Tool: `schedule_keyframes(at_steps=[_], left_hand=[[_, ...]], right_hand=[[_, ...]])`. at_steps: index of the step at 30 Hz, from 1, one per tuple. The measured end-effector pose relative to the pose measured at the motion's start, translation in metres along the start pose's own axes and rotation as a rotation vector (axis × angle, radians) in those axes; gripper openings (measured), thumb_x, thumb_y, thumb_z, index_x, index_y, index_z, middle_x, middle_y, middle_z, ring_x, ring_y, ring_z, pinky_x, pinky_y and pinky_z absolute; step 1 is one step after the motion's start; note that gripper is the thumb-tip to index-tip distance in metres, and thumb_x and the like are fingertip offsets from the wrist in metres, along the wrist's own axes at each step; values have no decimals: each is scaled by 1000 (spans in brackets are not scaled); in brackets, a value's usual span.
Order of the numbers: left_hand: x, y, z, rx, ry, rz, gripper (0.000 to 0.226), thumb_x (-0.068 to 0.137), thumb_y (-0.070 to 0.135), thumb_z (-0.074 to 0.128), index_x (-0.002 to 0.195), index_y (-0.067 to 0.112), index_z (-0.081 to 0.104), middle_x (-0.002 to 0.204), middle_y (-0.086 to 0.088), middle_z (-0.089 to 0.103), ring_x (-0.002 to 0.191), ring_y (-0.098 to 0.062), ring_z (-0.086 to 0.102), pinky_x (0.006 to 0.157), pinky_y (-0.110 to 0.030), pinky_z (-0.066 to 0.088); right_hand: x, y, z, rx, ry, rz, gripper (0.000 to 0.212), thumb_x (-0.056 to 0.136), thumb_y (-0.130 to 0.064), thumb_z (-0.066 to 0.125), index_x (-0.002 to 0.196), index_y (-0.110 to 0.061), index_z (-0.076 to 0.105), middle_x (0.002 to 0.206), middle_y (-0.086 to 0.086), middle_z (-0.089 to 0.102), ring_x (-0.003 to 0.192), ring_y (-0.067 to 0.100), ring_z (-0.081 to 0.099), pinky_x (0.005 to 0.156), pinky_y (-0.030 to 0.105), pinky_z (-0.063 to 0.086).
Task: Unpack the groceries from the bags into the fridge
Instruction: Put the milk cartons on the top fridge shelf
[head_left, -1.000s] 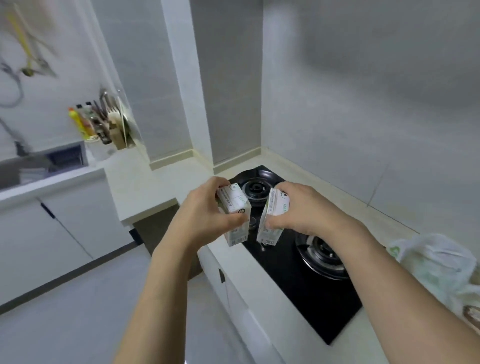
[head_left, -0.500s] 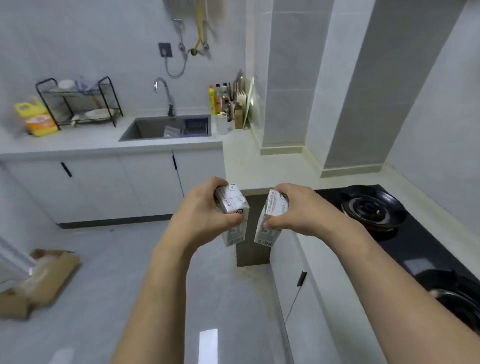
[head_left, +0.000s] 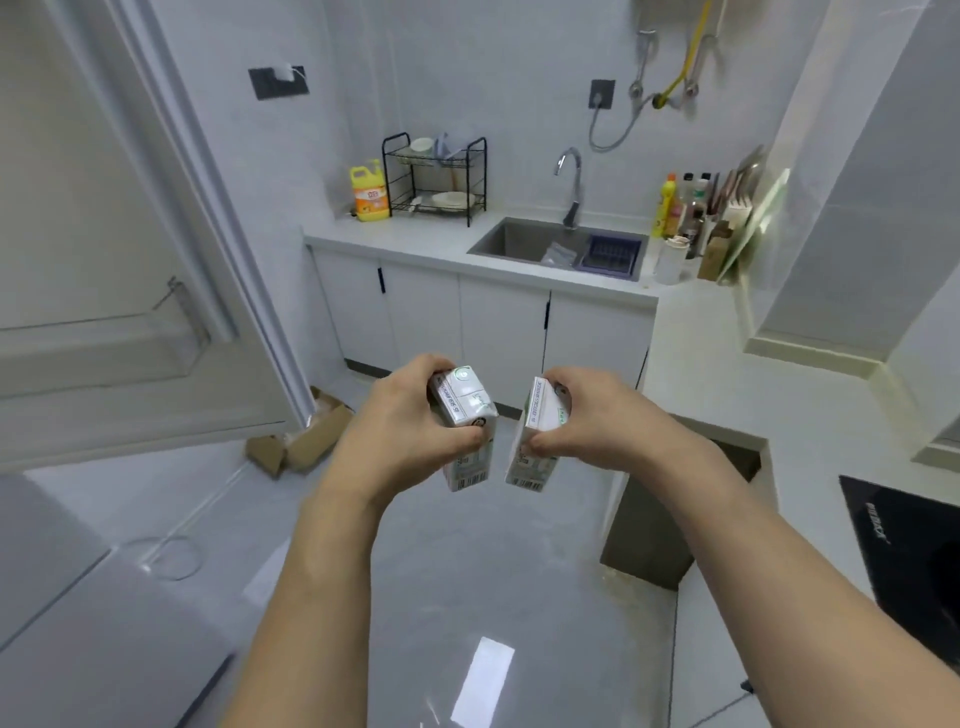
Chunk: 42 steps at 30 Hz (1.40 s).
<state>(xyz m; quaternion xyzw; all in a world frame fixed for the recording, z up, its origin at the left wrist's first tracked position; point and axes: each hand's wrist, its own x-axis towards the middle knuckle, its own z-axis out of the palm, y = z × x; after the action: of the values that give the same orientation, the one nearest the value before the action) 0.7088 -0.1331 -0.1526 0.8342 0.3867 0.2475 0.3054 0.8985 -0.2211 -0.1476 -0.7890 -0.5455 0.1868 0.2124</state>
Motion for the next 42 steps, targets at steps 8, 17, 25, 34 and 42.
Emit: schedule_keyframes(at_steps=[8, 17, 25, 34, 42], left_hand=[[-40, -43, -51, 69, 188, -205, 48, 67, 29, 80, 108, 34, 57, 90, 18, 63, 82, 3, 59, 70, -26, 51], [-119, -93, -132, 83, 442, -410, 52, 66, 32, 83, 109, 36, 55, 95, 20, 63, 91, 2, 59, 86, -35, 54], [-186, -126, -187, 123, 598, -544, 54, 65, 33, 85, 109, 39, 55, 95, 23, 63, 90, 3, 59, 85, -33, 54], [-236, -162, -235, 153, 678, -655, 54, 68, 34, 84, 113, 38, 54, 94, 24, 60, 88, 11, 55, 70, -12, 44], [-228, -191, -278, 145, 859, -723, 49, 66, 38, 85, 106, 38, 56, 93, 21, 64, 86, 6, 60, 65, -15, 45]], right_hand=[[36, -70, 41, 7, -140, -248, 44, 72, -30, 77, 110, -20, 58, 100, -1, 63, 82, 15, 63, 66, 39, 59], [44, -178, 99, 79, -302, -527, 38, 70, -31, 77, 104, -25, 61, 91, -5, 62, 74, 14, 63, 53, 28, 51], [29, -264, 150, 82, -422, -698, 34, 72, -32, 76, 102, -23, 62, 89, -1, 66, 77, 21, 65, 54, 34, 53], [22, -338, 205, 175, -490, -778, 28, 73, -37, 77, 95, -28, 62, 74, -9, 59, 51, 3, 50, 41, 17, 40], [57, -396, 227, 162, -484, -896, 30, 71, -43, 75, 82, -20, 58, 68, -6, 56, 52, 10, 47, 43, 23, 39]])
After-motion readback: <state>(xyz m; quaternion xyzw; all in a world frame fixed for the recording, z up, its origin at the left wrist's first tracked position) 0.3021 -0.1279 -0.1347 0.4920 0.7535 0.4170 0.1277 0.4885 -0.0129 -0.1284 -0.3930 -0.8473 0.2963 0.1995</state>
